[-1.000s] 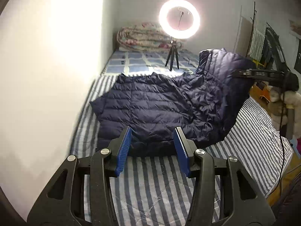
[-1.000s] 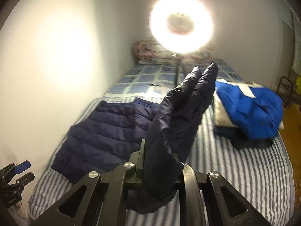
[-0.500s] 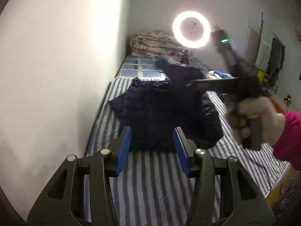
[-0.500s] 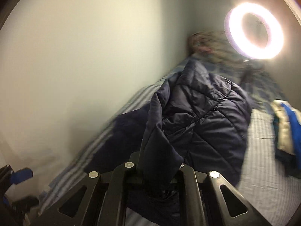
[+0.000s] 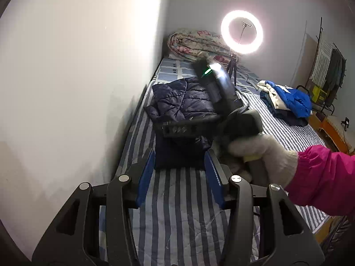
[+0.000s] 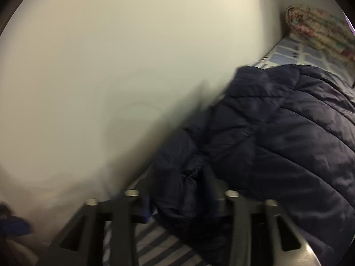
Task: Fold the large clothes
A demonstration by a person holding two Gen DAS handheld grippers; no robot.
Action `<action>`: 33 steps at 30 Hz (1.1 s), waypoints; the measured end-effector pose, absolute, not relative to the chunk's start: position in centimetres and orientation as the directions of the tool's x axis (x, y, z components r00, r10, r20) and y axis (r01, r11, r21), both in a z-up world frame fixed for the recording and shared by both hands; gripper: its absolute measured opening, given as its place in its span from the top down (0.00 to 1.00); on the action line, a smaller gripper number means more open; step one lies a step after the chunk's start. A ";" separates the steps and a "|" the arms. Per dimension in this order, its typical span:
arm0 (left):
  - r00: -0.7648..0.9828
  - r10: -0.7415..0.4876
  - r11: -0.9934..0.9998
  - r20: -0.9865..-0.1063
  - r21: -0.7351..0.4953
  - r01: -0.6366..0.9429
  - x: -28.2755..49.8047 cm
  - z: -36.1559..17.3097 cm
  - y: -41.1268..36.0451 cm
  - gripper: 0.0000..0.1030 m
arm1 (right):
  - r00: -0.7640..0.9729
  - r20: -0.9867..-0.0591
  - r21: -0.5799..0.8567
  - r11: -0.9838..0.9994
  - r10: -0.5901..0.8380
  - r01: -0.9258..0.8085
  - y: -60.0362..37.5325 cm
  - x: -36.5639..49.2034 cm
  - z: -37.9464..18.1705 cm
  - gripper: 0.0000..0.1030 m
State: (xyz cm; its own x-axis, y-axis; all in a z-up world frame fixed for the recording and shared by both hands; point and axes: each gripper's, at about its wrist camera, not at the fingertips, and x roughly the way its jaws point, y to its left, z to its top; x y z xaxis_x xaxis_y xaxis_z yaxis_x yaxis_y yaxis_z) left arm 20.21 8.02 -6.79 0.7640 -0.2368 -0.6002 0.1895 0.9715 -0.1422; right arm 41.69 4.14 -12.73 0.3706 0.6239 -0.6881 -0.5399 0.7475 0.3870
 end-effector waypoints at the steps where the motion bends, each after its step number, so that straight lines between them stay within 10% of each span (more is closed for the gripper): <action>1: 0.763 -0.239 0.971 -0.600 -0.143 0.192 20.2 -6.8 8.0 0.53 | 0.367 -0.667 0.410 0.731 0.648 -0.545 3.2 41.3 -12.1 0.45; 12: 0.762 -0.257 0.963 -0.594 -0.096 0.250 23.5 -6.1 5.3 0.53 | 0.531 -0.695 0.370 0.875 0.484 -0.314 -11.4 39.4 -9.3 0.41; 16: 0.757 -0.273 0.953 -0.594 -0.059 0.297 27.2 -5.9 2.4 0.53 | 0.539 -0.745 0.331 0.920 0.392 -0.212 -16.5 39.3 -11.8 0.23; 26: 0.708 0.073 0.962 -0.702 0.236 0.135 36.7 -13.2 0.7 0.53 | 0.438 -0.718 0.557 0.824 0.541 -0.105 -21.7 38.0 -17.9 0.23; 33: 0.624 0.080 0.975 -0.777 0.191 0.113 37.8 -17.9 2.7 0.53 | 0.347 -0.677 0.654 0.747 0.649 -0.121 -19.9 39.3 -21.4 0.19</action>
State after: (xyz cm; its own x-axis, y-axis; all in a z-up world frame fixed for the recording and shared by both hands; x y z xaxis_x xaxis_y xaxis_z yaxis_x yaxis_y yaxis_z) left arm 37.76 2.69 -17.90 0.6242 0.0801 -0.7771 0.1129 0.9751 0.1911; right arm 39.31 -19.91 -21.36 0.3471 0.6486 -0.6774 -0.1207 0.7472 0.6536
